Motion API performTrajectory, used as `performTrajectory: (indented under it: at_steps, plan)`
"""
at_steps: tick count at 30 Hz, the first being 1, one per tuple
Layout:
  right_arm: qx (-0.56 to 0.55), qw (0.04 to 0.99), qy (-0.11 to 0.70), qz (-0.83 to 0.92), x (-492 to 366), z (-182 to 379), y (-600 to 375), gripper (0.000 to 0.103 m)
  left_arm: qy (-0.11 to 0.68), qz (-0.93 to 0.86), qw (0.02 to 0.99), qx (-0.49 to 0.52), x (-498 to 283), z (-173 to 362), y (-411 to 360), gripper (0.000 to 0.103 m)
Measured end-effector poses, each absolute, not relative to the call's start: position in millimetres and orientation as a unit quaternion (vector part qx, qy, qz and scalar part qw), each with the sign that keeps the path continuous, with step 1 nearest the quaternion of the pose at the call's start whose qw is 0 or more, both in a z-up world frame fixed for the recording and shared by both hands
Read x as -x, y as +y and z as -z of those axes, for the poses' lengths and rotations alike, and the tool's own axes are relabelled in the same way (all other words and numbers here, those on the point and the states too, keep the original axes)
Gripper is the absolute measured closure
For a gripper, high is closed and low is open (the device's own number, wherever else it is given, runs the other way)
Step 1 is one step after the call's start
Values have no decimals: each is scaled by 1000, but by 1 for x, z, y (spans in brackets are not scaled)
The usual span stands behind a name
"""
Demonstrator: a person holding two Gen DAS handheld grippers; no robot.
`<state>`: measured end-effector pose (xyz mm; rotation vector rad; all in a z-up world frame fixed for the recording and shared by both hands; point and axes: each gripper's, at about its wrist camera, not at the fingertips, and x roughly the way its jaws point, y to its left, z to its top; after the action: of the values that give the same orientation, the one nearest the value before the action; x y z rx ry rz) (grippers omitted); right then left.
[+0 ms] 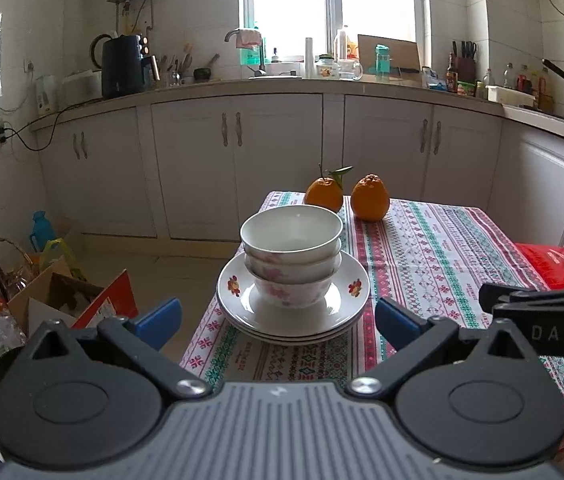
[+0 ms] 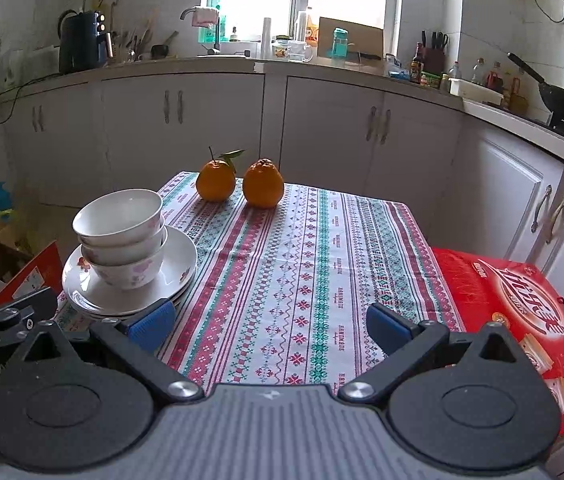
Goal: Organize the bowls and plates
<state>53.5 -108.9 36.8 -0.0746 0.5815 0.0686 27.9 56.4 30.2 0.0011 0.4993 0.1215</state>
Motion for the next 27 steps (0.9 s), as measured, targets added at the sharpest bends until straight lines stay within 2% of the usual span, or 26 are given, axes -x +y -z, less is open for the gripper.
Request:
performTrajectory:
  at_steps: [27]
  plan:
    - [30, 956, 291, -25, -55, -36, -111, 0, 254, -64, 965, -1, -30, -30, 53, 1]
